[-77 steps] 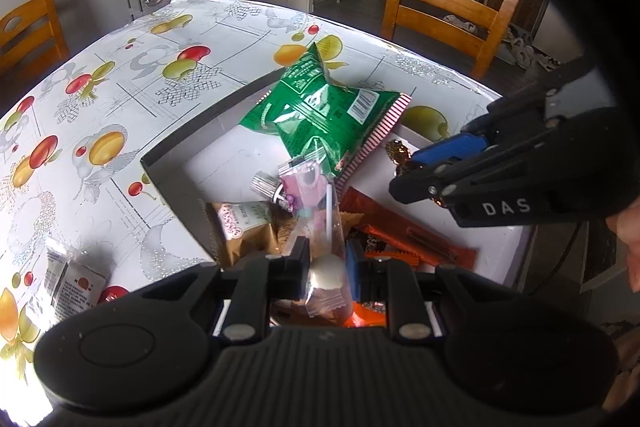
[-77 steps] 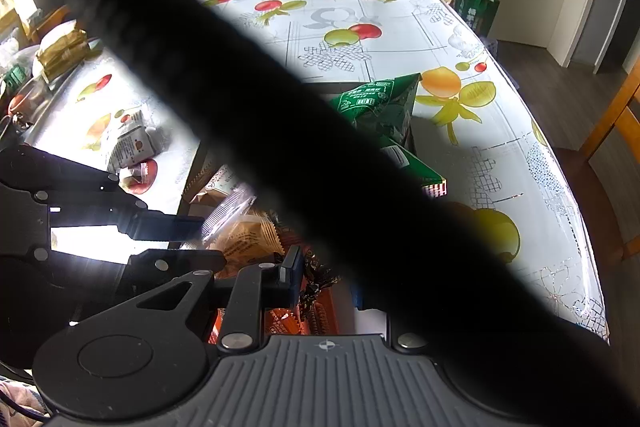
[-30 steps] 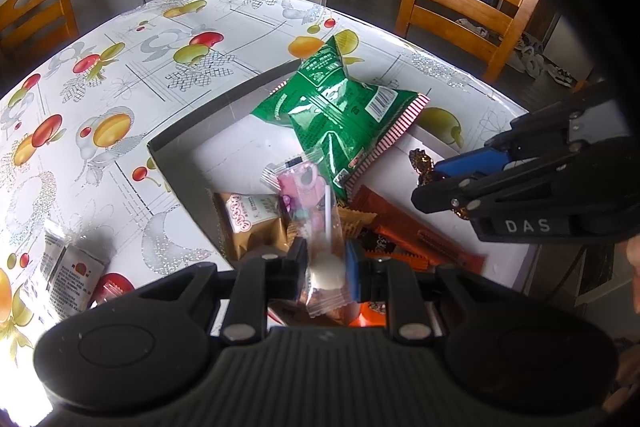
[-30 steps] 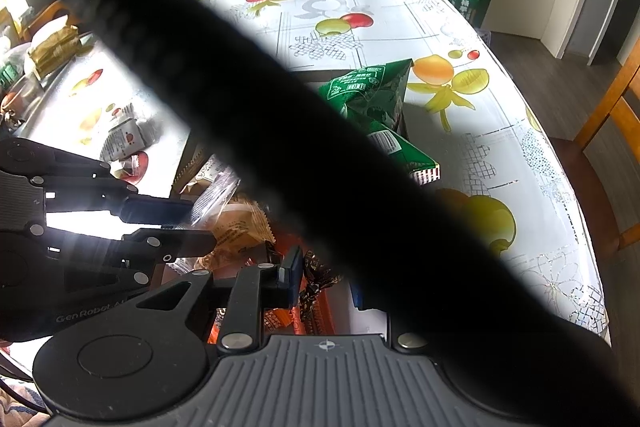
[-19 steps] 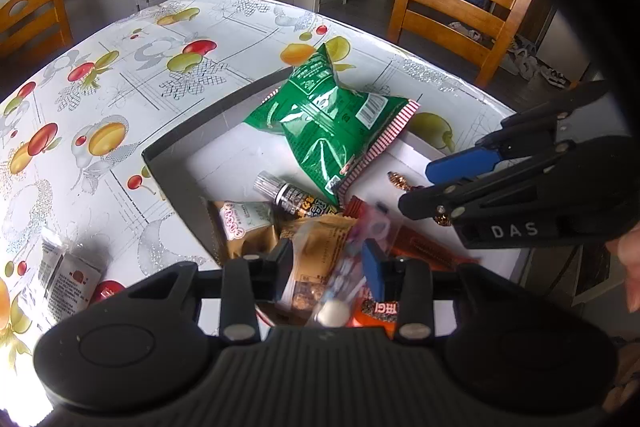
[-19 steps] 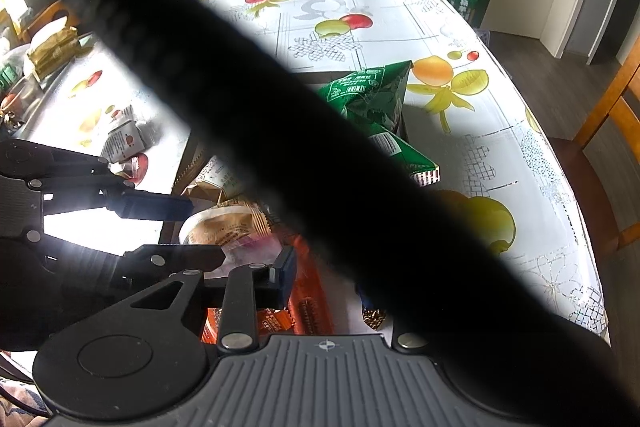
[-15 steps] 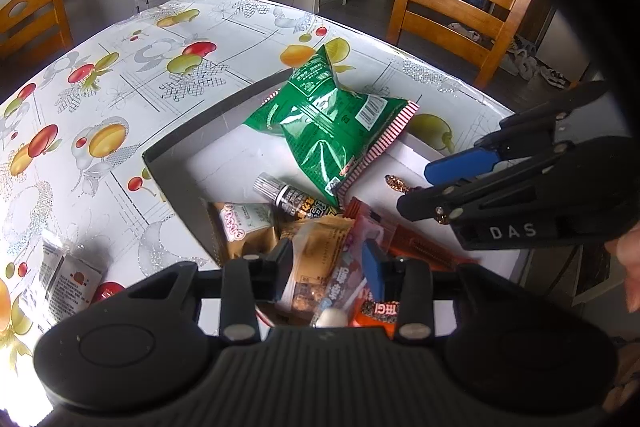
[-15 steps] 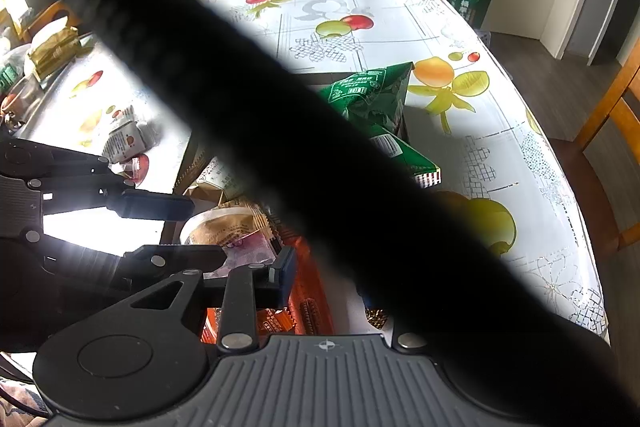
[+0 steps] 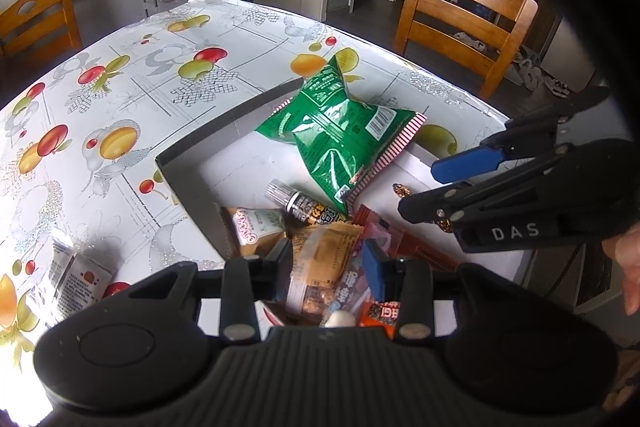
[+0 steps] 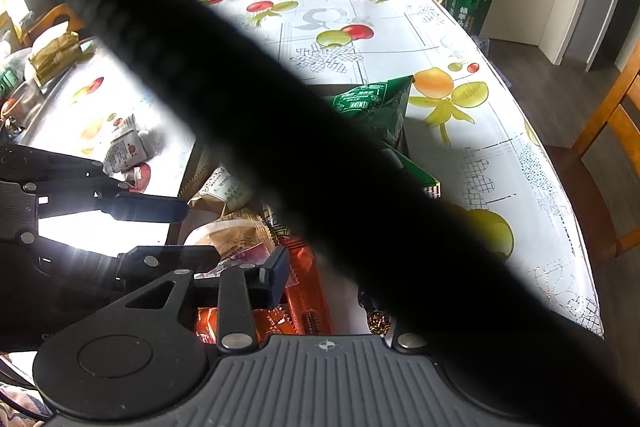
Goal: Organize snacks
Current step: 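Withdraw both tools from the box toward the silver sachet on the table, then grasp the small white candy with left tool while right tool grasps the silver sachet, then lift the silver sachet with right tool toward the box while left tool holds the white candy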
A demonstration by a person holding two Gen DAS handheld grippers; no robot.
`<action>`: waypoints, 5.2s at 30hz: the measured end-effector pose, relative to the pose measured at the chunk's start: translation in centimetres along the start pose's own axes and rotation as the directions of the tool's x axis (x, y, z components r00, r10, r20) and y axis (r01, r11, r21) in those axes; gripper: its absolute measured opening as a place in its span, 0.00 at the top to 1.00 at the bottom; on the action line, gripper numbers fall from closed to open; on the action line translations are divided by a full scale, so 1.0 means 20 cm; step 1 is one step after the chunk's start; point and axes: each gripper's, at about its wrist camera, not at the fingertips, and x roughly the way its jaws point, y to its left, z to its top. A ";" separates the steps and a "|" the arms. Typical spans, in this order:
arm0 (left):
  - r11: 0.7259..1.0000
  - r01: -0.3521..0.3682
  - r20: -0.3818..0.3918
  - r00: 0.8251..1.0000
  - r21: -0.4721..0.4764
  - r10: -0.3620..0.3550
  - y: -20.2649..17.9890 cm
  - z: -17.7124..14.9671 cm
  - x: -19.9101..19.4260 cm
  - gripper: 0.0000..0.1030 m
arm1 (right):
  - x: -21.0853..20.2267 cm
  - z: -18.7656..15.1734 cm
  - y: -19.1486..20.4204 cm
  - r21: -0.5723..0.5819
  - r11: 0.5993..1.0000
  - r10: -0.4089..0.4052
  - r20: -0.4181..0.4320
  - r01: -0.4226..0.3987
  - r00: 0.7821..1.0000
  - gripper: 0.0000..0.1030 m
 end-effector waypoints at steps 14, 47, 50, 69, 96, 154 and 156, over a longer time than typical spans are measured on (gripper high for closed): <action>0.997 -0.051 0.033 0.998 -0.057 0.053 0.08 -0.02 -0.06 0.48 | -0.04 0.03 0.04 -0.011 1.000 -0.005 0.040 0.006 0.999 0.43; 0.867 -0.363 -0.025 0.926 -0.342 0.377 0.53 -0.31 -0.30 0.25 | -0.03 0.23 0.36 -0.159 0.980 0.137 0.116 -0.118 0.984 0.21; 0.856 -0.377 -0.030 0.919 -0.353 0.392 0.56 -0.34 -0.31 0.25 | -0.03 0.25 0.41 -0.180 0.975 0.156 0.119 -0.134 0.981 0.20; 0.744 -0.385 -0.092 0.910 -0.547 0.404 0.74 -0.39 -0.10 0.25 | 0.08 0.42 0.61 -0.331 0.920 0.243 0.069 -0.208 0.967 0.20; 0.680 -0.398 -0.117 0.900 -0.616 0.420 0.87 -0.50 -0.09 0.31 | 0.40 0.60 0.84 -0.434 0.838 0.341 -0.058 -0.331 0.938 0.20; 0.768 -0.366 -0.064 0.917 -0.526 0.394 0.88 -0.70 -0.35 0.75 | 0.76 0.50 1.26 -0.508 0.800 0.293 -0.136 -0.320 0.947 0.21; 0.766 -0.369 -0.063 0.915 -0.527 0.398 0.88 -0.70 -0.36 0.75 | 0.76 0.50 1.26 -0.507 0.800 0.294 -0.135 -0.321 0.946 0.23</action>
